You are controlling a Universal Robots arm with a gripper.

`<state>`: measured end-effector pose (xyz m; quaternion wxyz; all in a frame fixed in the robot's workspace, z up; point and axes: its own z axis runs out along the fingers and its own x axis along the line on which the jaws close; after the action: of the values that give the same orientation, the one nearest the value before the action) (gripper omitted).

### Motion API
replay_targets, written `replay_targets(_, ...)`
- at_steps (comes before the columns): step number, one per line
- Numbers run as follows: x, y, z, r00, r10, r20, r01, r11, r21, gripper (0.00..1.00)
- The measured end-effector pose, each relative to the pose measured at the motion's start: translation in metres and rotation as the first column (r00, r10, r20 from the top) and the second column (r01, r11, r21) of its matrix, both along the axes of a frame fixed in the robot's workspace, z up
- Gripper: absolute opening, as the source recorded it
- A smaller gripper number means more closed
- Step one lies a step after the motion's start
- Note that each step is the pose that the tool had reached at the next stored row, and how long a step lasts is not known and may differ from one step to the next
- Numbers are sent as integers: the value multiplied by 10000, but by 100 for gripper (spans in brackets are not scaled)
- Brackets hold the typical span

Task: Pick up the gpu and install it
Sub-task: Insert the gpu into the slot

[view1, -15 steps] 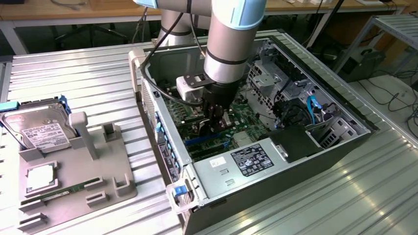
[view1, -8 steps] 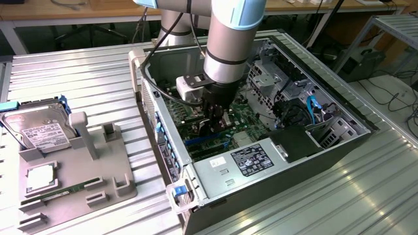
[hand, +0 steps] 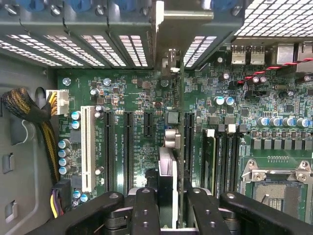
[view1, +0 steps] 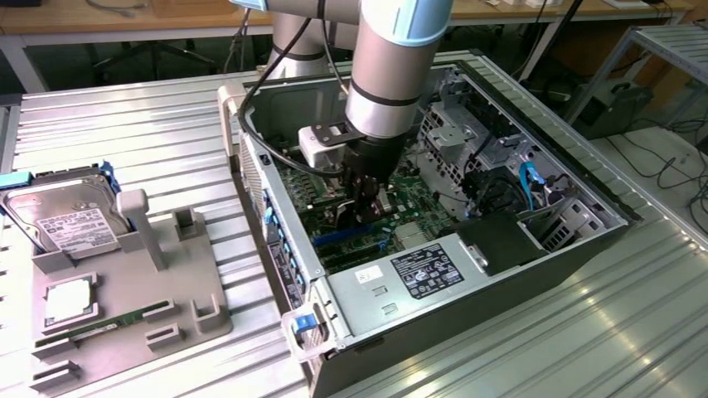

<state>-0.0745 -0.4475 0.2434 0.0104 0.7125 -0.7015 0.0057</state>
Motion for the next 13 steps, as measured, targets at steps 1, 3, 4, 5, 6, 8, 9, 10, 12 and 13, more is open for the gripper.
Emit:
replay_targets(1,0,0,0,10000,0,0,0,10000,0,28)
replay_targets(3,0,0,1,10000,0,0,0,10000,-2,28)
replay_targets(4,0,-2,2,10000,0,-2,0,10000,-4,28)
replay_targets(5,0,-8,3,10000,1,-3,-1,10000,-5,28)
replay_targets(6,1,-17,2,10000,0,-2,0,10000,-4,28)
replay_targets(8,2,-32,1,10000,-5,-1,5,10000,-2,28)
replay_targets(9,2,-33,1,10000,-7,-1,7,10000,-2,28)
replay_targets(10,2,-33,1,10000,-8,-2,8,10000,-2,28)
replay_targets(12,-1,-33,0,10000,-7,-1,7,10000,-1,28)
replay_targets(13,-6,-34,-1,10000,-6,-1,6,10000,-2,28)
